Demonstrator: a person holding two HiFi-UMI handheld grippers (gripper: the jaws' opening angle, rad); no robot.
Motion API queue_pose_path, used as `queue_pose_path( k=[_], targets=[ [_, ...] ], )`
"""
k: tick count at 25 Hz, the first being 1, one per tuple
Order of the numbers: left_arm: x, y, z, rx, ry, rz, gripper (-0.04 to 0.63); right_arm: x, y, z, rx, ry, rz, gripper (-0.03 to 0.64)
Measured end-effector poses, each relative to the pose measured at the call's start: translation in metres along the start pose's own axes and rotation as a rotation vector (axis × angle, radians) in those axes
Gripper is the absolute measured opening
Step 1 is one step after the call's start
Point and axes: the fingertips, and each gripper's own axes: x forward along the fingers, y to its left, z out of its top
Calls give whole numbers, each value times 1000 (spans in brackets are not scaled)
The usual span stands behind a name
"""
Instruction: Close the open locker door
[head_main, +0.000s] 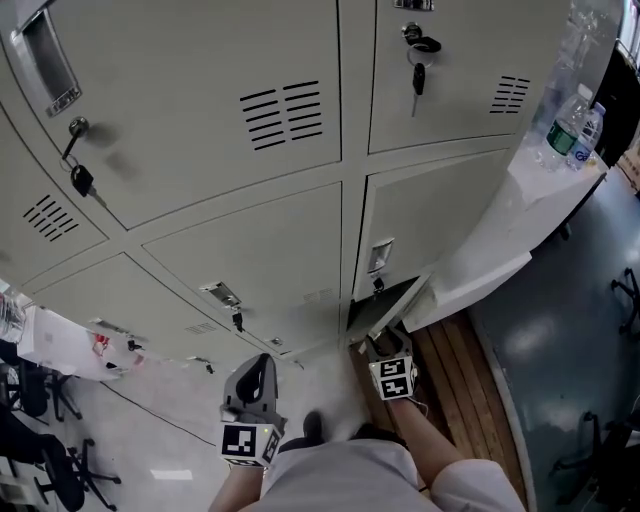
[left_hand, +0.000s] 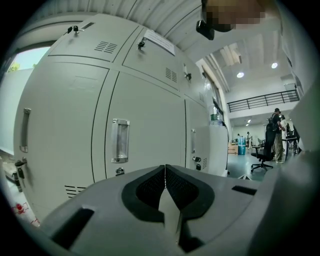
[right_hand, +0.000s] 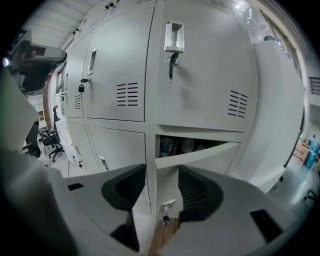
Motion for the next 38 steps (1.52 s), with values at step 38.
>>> queue_pose_path(
  k=[38],
  targets=[
    [-10, 82, -17, -16, 51, 124, 11, 94, 32, 41, 20, 8, 48, 193]
  ],
)
